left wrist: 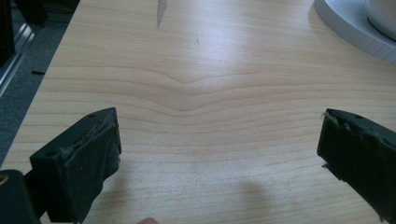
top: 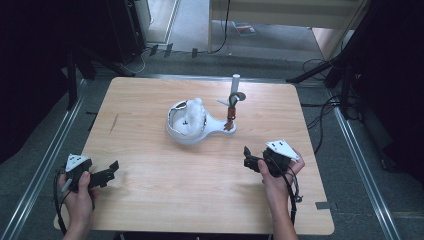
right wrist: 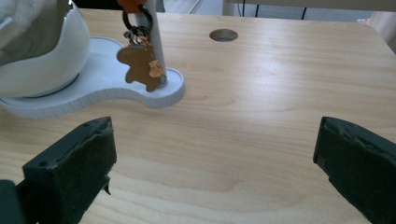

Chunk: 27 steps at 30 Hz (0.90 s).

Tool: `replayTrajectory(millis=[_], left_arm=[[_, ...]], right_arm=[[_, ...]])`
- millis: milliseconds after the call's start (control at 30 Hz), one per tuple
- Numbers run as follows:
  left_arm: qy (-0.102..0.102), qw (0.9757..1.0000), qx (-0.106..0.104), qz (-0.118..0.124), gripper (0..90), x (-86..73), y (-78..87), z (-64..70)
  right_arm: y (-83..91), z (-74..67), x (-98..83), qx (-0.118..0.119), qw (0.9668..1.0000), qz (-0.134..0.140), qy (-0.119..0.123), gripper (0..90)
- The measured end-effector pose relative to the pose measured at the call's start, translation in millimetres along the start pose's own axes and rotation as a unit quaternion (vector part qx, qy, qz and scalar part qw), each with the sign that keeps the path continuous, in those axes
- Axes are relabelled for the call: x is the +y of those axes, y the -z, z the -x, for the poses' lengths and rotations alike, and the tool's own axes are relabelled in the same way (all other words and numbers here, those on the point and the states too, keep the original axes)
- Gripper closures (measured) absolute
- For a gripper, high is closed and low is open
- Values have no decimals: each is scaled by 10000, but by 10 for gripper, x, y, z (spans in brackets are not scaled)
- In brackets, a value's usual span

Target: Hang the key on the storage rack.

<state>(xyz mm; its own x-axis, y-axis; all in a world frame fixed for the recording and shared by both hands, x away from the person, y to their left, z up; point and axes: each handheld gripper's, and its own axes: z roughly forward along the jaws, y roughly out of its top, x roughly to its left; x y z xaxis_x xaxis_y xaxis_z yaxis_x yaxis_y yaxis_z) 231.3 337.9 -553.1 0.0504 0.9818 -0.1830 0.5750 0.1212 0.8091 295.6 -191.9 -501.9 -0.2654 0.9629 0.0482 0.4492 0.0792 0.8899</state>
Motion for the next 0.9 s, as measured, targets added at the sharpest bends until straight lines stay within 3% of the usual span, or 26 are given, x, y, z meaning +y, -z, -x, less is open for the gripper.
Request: replayTrajectory(millis=[333,767,900], left_arm=[[-8,10000,13,5,4,-1,2,2],[9,10000,7,19,4,-2,3,0],[-5,10000,12,7,4,-1,3,0]], right_arm=[[177,262,-264,-237,9996,-115,-66,0],[429,478,-469,-439,9988,-207,-1,0],[528,582,-526,-520,9984,-207,-82,0]])
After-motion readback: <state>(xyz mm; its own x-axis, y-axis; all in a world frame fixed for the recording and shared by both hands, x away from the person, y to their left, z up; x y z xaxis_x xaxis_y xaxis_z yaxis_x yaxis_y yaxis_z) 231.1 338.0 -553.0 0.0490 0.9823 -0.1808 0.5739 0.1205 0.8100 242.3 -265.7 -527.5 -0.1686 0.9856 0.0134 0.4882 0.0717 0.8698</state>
